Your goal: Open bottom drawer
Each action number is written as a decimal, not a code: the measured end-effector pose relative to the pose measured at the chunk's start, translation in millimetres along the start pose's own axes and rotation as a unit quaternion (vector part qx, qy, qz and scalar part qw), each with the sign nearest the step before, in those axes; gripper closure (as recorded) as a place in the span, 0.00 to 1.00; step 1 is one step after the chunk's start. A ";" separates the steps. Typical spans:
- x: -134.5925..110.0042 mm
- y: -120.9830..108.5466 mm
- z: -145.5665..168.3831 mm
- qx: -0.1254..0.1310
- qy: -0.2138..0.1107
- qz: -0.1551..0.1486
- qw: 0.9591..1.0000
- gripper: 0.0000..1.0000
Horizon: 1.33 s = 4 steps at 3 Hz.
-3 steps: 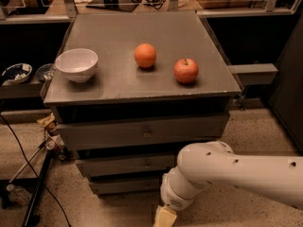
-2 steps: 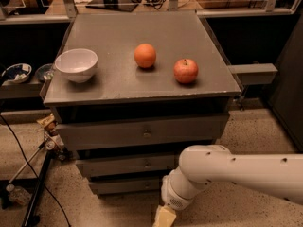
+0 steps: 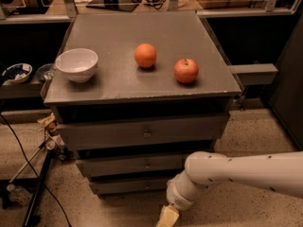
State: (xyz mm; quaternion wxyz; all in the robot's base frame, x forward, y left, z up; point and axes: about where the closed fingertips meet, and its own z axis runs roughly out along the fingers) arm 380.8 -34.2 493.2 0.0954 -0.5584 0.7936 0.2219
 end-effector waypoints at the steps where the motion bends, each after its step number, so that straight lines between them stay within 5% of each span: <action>1: 16.7 -26.2 46.5 -0.007 0.005 0.014 1.000 0.00; 3: 17.0 -39.0 60.4 0.000 0.003 0.028 1.000 0.00; 4: 13.3 -54.3 71.4 0.023 -0.002 0.028 0.999 0.00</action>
Offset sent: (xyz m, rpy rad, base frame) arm 0.0262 -0.0015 -0.0763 -0.0046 0.0308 -0.0225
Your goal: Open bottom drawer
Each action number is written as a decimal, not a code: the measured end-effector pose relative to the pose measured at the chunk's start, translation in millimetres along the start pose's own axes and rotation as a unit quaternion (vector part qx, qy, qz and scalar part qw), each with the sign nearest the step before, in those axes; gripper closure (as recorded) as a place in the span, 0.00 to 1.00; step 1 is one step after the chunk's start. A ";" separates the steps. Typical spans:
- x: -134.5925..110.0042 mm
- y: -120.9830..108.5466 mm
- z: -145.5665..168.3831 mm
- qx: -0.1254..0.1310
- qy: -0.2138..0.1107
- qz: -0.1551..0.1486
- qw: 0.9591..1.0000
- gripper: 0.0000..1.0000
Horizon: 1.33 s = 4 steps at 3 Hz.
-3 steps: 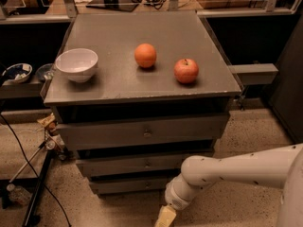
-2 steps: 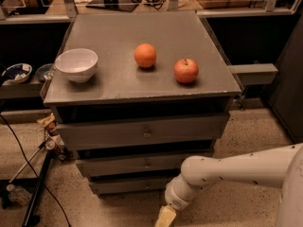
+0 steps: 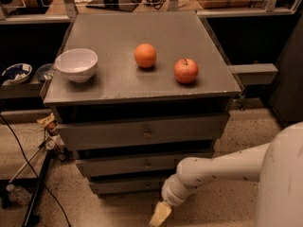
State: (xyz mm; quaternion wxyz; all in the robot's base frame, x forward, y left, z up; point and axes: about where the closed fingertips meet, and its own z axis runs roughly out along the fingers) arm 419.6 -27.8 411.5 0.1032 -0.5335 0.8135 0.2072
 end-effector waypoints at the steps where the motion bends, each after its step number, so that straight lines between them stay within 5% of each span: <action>1: -0.2 -17.1 6.8 0.026 -0.007 0.012 1.000 0.00; 4: 0.3 -31.9 37.4 0.005 -0.028 0.010 1.000 0.00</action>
Offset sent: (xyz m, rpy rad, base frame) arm 0.0146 -0.0026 -0.0094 -0.0102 -0.0363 -0.0428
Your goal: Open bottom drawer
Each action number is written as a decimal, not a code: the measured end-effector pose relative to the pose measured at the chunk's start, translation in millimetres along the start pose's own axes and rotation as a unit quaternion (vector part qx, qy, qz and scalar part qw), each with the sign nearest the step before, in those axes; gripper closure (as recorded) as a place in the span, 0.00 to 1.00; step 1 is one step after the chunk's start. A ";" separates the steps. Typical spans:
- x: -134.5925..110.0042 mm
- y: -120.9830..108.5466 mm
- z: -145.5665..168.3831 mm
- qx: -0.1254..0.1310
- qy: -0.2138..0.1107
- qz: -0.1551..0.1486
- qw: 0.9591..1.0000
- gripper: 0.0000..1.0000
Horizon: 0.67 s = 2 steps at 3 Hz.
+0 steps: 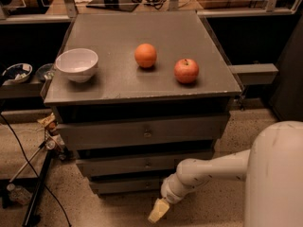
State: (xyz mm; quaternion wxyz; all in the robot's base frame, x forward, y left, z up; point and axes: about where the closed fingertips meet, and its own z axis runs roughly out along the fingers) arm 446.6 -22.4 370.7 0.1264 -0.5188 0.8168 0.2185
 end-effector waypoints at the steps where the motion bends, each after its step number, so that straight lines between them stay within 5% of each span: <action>1: 1.9 -3.7 25.3 -0.021 -0.002 -0.008 1.000 0.00; 2: 2.4 -4.2 29.0 -0.023 -0.003 -0.008 1.000 0.00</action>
Offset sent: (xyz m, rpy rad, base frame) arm 0.0020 0.0091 -0.0227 0.0217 0.0223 0.0305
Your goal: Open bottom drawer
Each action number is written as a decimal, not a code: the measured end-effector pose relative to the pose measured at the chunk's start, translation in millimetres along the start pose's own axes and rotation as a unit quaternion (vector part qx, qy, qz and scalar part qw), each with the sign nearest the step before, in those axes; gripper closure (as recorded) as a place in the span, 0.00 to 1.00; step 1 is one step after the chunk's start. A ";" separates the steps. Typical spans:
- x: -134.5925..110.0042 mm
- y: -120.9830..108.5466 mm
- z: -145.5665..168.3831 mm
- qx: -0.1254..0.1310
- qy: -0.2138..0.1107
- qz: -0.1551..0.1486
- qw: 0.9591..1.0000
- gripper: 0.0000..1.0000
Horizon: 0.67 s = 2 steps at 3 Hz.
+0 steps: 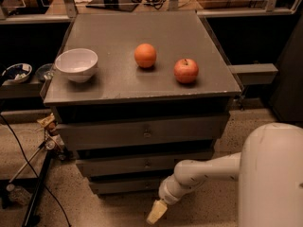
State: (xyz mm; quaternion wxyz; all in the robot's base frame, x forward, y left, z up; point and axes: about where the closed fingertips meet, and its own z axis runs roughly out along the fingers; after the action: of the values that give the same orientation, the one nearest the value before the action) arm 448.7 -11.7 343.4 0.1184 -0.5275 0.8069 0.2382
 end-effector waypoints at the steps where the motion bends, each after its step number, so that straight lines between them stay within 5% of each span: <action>1: 4.4 -2.1 12.2 -0.009 -0.006 -0.006 1.000 0.00; 2: 7.3 -15.1 22.9 0.010 -0.009 -0.014 1.000 0.00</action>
Offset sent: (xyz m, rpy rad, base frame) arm 0.0251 -0.0019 -0.0413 -0.0019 -0.0942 -0.0020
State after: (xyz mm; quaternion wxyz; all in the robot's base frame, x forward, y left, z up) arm 458.1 -10.8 316.6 0.1346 -0.5350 0.8009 0.2330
